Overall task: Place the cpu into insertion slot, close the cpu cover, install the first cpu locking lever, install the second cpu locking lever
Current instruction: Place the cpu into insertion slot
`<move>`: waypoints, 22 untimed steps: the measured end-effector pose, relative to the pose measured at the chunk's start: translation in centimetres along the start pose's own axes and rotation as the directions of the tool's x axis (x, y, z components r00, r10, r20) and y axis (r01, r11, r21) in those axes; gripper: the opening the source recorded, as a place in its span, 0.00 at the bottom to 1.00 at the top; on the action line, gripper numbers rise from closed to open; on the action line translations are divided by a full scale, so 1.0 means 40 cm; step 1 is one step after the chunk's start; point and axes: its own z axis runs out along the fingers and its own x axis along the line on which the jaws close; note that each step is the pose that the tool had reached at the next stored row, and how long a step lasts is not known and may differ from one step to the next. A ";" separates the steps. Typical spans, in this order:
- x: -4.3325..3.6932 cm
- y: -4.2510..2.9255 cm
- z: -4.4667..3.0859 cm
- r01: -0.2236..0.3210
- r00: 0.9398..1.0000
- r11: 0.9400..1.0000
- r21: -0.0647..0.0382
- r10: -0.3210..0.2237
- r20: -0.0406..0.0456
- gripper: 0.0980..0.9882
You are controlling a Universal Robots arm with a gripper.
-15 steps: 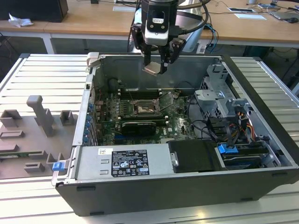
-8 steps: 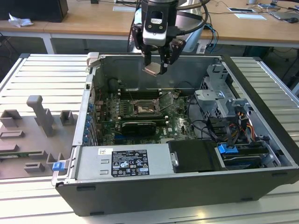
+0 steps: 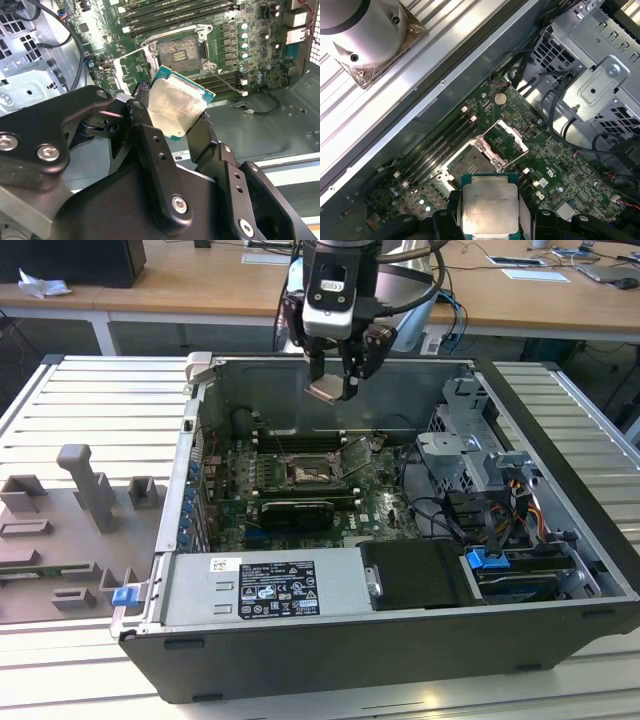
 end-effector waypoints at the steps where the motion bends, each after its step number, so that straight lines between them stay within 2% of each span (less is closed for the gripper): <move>1: 0.000 0.000 0.000 -0.005 1.000 1.000 0.000 0.005 0.001 0.50; 8: 0.000 0.000 0.005 -0.073 0.997 0.997 0.001 0.073 0.008 0.50; 14: 0.000 -0.001 0.011 -0.164 0.986 0.986 -0.001 0.164 0.015 0.50; 18: 0.000 -0.001 0.018 -0.247 0.969 0.969 -0.004 0.247 0.022 0.50; 19: 0.000 -0.002 0.020 -0.282 0.959 0.959 -0.005 0.282 0.025 0.50; 20: 0.000 -0.002 0.022 -0.301 0.953 0.954 -0.006 0.301 0.026 0.50; 22: 0.000 -0.002 0.026 -0.315 0.949 0.949 -0.006 0.315 0.027 0.50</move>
